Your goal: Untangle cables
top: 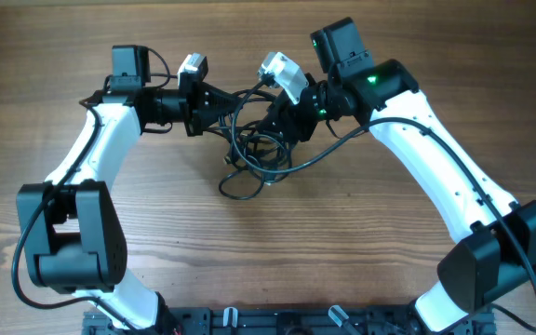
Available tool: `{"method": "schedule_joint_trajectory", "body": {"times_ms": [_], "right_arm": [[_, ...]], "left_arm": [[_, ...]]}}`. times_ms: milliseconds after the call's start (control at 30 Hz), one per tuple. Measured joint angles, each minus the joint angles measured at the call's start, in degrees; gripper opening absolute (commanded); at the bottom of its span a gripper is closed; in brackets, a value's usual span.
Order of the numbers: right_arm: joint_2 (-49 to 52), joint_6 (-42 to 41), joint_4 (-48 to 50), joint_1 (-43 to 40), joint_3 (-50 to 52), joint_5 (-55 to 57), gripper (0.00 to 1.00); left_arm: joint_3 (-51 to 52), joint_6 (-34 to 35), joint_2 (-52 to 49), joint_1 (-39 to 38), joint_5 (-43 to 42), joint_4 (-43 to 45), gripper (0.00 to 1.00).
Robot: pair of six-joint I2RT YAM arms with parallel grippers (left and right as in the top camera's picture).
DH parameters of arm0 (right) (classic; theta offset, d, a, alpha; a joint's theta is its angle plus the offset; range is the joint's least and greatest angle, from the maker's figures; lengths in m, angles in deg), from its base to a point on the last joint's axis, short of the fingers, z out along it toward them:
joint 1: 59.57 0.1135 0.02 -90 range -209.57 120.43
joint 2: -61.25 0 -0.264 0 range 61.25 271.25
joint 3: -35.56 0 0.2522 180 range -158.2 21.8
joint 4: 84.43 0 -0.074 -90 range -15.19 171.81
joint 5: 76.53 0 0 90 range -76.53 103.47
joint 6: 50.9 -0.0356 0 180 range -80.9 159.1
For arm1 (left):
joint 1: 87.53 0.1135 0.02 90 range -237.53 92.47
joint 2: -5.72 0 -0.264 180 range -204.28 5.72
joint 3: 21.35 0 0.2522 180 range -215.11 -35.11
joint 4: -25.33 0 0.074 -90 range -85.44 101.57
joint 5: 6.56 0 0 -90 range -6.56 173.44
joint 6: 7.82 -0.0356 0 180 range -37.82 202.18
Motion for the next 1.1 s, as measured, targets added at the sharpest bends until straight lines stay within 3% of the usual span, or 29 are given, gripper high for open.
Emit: {"method": "schedule_joint_trajectory", "body": {"times_ms": [200,267,300,467,667,733,833,967,1100], "right_arm": [[0.5,8.2,-0.9,0.1,0.0,-3.4,0.51],[2.4,9.9,-0.9,0.2,0.0,-5.6,0.46],[3.2,10.2,-0.9,0.3,0.0,-6.3,0.3],[4.4,11.2,-0.5,0.0,0.0,-7.6,0.04],[4.1,6.0,-0.9,-8.2,0.0,-13.4,0.04],[3.2,2.4,0.1,-9.8,0.0,-14.4,0.04],[-0.6,-9.9,1.6,-14.1,0.0,-11.8,0.04],[-5.6,-27.3,-0.3,-22.8,0.0,-1.3,0.04],[-6.8,-37.0,-6.0,-28.5,0.0,13.1,0.04]], "left_arm": [[0.0,0.0,0.0,0.0,-0.2,0.0,0.04],[0.0,0.3,0.0,0.0,-0.2,0.0,0.04],[0.0,0.4,0.0,0.0,-0.2,0.0,0.04],[0.0,0.5,0.0,0.0,-0.2,0.0,0.04],[0.0,0.5,0.0,0.0,-0.1,0.3,0.04],[0.0,0.5,0.0,0.0,0.6,0.4,0.04],[0.0,0.8,0.0,-0.2,2.9,0.4,0.04],[0.0,0.9,0.0,-0.2,9.1,0.4,0.04],[0.0,0.9,0.0,0.7,15.4,-0.4,0.04]]}}
